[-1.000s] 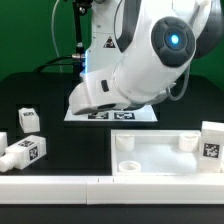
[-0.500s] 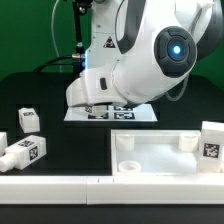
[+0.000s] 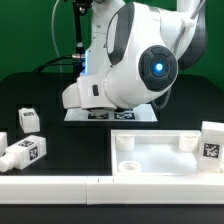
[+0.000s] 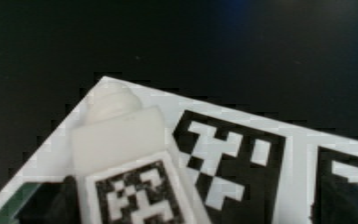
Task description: Assemble square table
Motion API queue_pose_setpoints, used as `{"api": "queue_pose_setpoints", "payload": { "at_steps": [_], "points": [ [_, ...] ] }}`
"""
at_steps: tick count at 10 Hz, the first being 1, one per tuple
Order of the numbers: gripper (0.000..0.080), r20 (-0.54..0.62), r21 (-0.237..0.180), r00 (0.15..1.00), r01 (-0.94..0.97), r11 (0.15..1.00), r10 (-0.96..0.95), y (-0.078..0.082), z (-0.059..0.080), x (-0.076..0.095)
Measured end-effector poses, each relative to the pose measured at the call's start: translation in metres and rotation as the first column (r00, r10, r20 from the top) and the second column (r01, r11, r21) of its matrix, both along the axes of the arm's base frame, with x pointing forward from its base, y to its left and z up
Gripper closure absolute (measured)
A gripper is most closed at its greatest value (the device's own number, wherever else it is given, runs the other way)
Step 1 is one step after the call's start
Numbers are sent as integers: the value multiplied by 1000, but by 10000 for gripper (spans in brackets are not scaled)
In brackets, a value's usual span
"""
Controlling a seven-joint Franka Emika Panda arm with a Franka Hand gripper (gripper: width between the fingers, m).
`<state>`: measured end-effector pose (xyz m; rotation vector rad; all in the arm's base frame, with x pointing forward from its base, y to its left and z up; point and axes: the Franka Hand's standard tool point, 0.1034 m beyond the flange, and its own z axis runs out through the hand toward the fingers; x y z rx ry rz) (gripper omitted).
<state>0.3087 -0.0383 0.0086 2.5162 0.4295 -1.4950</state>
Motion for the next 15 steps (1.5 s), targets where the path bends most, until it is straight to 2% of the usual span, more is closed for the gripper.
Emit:
{"api": "queue_pose_setpoints", "payload": {
  "at_steps": [1,4,5,6,7,9,10,11,12,13,15],
  "points": [
    [150,15,6,1000,6,1000,-6,-5,4,6],
    [177,24,6,1000,10,1000,-10,-7,3,6],
    [364,24,6,1000,10,1000,-10,-7,3,6],
    [364,24,6,1000,10,1000,-10,-7,3,6],
    [518,23,7,1000,21,1000,-21,-5,4,9],
    [517,41,5,998,50,999,-51,5,15,42],
    [517,44,6,997,66,998,-67,13,29,63],
    [517,95,26,991,88,996,-90,18,42,86],
    [517,137,68,989,52,996,-61,14,55,100],
    [517,191,92,981,20,996,-37,13,59,101],
    [515,299,128,953,7,992,-45,13,54,99]
  ]
}}
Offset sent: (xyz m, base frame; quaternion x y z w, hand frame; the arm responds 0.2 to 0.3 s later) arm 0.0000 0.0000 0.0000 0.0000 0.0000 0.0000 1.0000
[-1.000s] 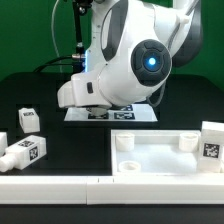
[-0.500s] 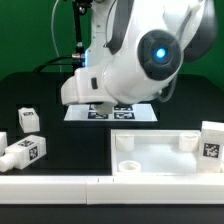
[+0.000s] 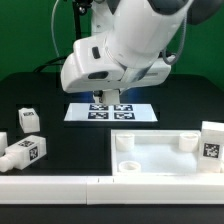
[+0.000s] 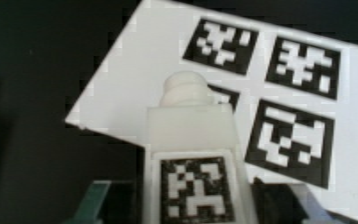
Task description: Assemble square table
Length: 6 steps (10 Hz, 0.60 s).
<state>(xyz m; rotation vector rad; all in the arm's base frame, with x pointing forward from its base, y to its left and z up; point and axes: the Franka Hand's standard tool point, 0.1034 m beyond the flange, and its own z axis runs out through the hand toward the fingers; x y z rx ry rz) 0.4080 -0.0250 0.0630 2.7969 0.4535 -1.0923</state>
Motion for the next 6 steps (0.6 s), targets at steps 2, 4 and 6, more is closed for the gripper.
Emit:
{"api": "queue_pose_setpoints", "payload": {
  "at_steps": [2,4,6],
  "points": [
    [515,80,18,995,63,998,-64,10,12,17],
    [515,195,127,965,153,980,-175,29,41,76],
    [515,324,162,933,107,981,-156,23,52,107]
  ]
}}
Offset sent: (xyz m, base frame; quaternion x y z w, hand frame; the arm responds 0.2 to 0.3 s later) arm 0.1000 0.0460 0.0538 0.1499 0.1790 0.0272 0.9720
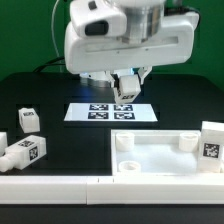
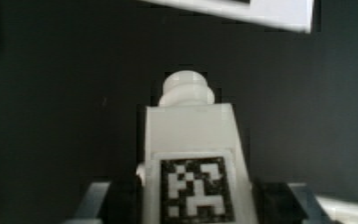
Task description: Assemble square table
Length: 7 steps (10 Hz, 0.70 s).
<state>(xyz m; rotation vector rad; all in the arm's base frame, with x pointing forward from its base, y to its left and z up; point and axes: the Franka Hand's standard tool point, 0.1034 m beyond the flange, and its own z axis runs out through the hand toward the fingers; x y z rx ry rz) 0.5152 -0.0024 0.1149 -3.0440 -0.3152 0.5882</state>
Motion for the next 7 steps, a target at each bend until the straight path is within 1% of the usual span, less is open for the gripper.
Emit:
{"api": "queue_pose_setpoints", "payload": {
  "at_steps": [1,3,4,5,6,7],
  "points": [
    [515,91,7,996,9,1000,-10,-1,-1,4],
    [515,219,10,975,18,1000,-19,-6,-1,4],
    [515,235,35,971,45,998,-52,-7,3,6],
    [515,303,71,948,74,995,-92,-8,10,24],
    [515,381,91,916,94,991,-122,-12,15,44],
    [515,505,68,859,62,996,-88,-20,22,59]
  ]
}}
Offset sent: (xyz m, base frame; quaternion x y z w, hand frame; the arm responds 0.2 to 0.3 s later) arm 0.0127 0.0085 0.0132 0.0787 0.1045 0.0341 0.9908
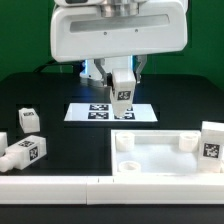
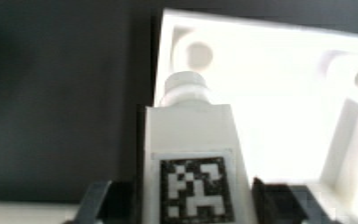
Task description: Assemble square table
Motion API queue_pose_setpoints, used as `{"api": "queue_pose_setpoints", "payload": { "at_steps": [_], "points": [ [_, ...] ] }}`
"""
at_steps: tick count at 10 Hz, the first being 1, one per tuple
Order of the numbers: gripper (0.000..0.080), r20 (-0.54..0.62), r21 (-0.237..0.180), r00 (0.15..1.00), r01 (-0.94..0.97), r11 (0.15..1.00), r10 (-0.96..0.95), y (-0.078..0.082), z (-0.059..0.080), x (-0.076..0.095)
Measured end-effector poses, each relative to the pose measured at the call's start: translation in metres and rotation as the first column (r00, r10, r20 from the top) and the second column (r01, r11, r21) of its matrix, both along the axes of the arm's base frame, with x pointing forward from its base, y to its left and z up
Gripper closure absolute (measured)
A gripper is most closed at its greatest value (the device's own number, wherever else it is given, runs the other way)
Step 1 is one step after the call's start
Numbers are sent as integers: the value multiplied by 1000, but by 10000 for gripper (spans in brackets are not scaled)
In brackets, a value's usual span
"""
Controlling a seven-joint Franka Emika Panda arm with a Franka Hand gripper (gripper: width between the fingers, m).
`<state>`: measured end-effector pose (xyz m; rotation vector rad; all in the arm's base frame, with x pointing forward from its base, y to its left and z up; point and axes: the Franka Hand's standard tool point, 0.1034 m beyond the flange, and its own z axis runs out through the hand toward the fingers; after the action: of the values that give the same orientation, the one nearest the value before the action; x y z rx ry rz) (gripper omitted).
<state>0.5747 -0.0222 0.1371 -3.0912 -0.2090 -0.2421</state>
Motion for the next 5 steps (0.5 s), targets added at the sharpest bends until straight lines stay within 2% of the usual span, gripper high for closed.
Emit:
{"api": "queue_pose_setpoints", "payload": {
  "at_steps": [1,2,3,5],
  "points": [
    [515,79,-38,997,-13,999,16,-6,-1,-5],
    [515,86,-45,996,-7,999,11,-9,-5,-10],
    [515,144,-73,989,-12,997,23,-16,-2,-6],
    [515,255,-140,966,-7,990,43,-30,1,-8]
  ]
}}
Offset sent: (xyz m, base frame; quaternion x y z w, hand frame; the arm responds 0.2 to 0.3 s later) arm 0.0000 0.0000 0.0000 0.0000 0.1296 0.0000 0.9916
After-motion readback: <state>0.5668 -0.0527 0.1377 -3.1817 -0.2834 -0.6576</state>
